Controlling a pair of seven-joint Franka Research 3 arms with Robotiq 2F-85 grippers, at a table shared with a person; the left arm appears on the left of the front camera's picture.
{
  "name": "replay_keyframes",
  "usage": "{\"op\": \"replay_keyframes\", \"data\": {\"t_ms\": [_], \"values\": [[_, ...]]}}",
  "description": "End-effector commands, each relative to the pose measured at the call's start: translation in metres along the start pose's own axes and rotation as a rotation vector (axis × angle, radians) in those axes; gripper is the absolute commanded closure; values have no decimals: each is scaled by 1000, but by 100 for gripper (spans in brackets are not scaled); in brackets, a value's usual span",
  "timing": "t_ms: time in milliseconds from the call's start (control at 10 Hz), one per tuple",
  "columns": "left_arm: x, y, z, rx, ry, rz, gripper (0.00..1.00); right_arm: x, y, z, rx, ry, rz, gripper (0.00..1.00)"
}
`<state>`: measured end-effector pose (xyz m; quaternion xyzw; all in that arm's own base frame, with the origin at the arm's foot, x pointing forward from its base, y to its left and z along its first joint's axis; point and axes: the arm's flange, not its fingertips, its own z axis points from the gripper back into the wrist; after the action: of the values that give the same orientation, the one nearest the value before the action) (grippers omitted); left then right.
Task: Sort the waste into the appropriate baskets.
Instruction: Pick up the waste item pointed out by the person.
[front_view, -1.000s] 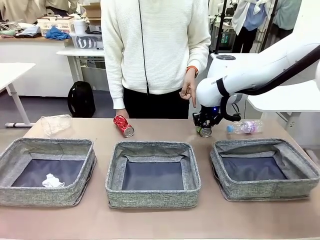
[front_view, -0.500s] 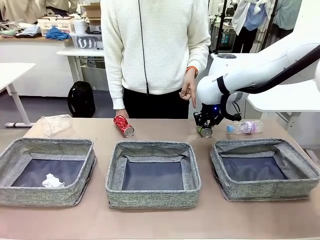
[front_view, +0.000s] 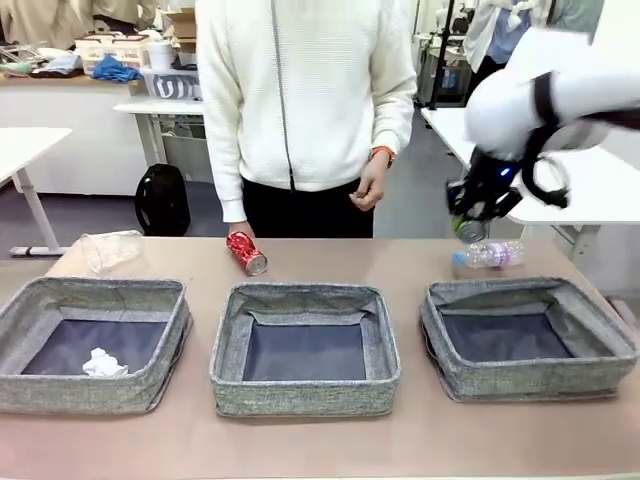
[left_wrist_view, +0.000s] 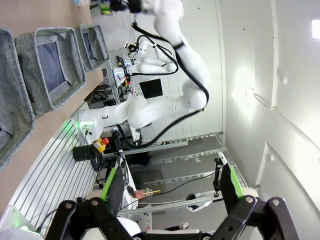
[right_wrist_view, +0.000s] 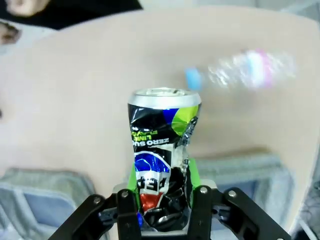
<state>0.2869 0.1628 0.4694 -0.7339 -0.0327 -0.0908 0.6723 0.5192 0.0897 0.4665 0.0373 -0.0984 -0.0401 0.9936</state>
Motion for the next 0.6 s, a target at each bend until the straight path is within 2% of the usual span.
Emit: {"op": "replay_keyframes", "data": {"t_ms": [0,100,200,300,500], "values": [[1,-3,2,-12,-7,0,0,-122,-9,64,-10,-63,94,100],[1,-3,2,-12,-7,0,0,-153,-13,72,28,-124,126,100],[1,-3,2,-12,-7,0,0,-167,-21,72,94,-165,118,100],[1,-3,2,-12,-7,0,0,-99,-10,55,-14,-65,61,100],[1,-3,2,-12,-7,0,0,-99,-10,55,-14,-65,61,100]]}}
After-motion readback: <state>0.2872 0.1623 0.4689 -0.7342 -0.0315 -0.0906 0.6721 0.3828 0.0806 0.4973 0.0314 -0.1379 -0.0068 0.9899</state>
